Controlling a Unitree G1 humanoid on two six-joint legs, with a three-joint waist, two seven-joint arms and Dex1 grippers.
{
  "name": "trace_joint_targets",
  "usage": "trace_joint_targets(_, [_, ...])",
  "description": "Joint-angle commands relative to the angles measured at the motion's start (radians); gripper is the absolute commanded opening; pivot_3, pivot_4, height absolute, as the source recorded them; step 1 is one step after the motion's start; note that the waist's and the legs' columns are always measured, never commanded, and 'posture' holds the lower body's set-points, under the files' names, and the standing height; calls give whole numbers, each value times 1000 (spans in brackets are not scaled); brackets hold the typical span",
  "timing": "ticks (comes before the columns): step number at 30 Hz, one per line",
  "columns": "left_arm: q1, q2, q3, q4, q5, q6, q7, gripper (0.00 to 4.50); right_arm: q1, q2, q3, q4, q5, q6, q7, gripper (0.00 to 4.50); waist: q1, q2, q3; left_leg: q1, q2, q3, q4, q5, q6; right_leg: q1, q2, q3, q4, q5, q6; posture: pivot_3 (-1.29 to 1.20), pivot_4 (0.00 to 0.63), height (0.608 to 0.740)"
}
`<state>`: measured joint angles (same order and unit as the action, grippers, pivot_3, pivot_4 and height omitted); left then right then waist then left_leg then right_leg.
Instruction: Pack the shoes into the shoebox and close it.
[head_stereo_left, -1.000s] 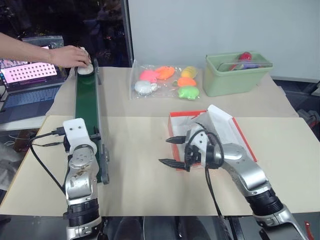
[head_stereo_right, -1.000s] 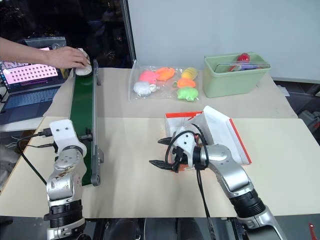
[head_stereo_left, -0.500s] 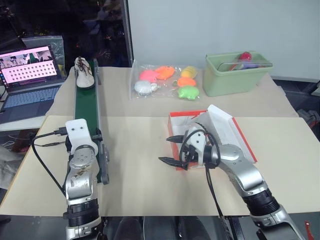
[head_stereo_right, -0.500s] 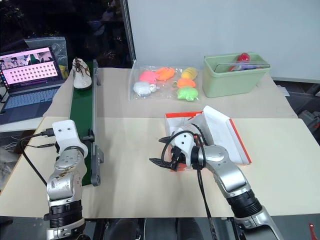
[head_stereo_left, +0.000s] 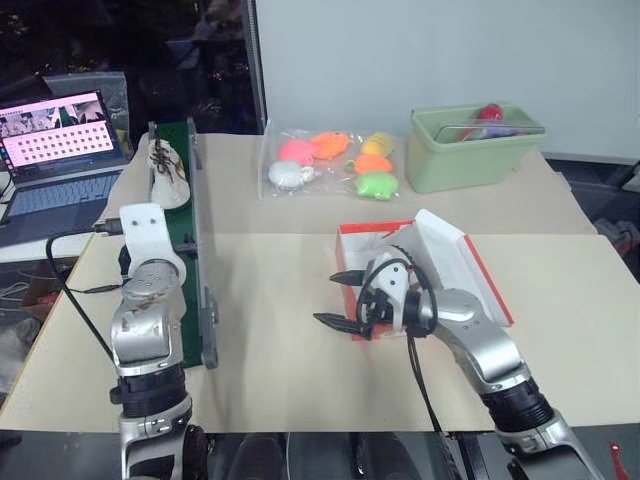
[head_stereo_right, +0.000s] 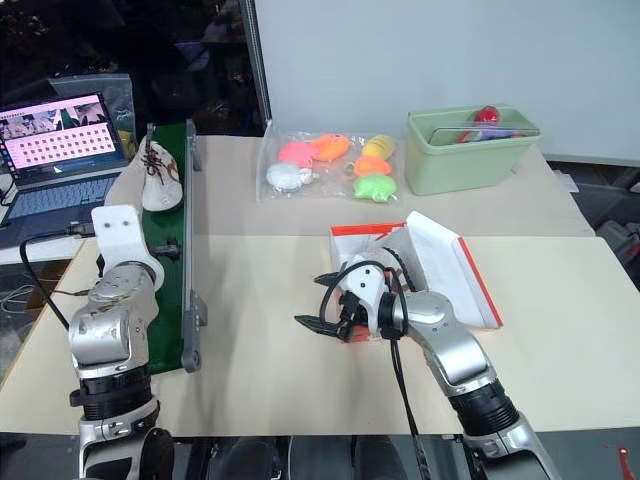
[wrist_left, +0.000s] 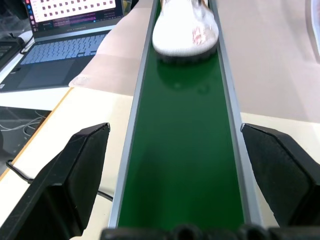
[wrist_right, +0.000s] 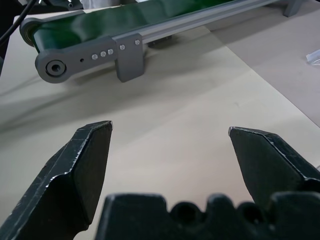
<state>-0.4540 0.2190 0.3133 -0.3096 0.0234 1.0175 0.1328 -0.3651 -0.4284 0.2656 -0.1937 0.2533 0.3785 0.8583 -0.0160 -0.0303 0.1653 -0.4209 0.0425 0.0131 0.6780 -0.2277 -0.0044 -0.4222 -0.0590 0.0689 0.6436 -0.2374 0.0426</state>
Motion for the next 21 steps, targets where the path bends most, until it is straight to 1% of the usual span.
trace_joint_targets(1, [-12, 11, 9, -49, -2, 14, -5, 4500, 1, 7, -21, -48, 19, 4, -11, 4403, 0, 0, 0, 0, 0, 0, 0, 0, 0, 0, 0, 0, 0, 0, 0, 0, 150, 729])
trace_joint_targets(15, [-8, 11, 11, -28, -3, -7, -11, 4500, -15, 19, -31, -46, 38, 21, -15, 4403, 1, 0, 0, 0, 0, 0, 0, 0, 0, 0, 0, 0, 0, 0, 0, 0, 150, 729])
trace_joint_targets(21, [31, -3, 3, 7, -8, -11, -19, 4500, -9, 25, -37, -65, 51, 38, -22, 4403, 0, 0, 0, 0, 0, 0, 0, 0, 0, 0, 0, 0, 0, 0, 0, 0, 150, 729])
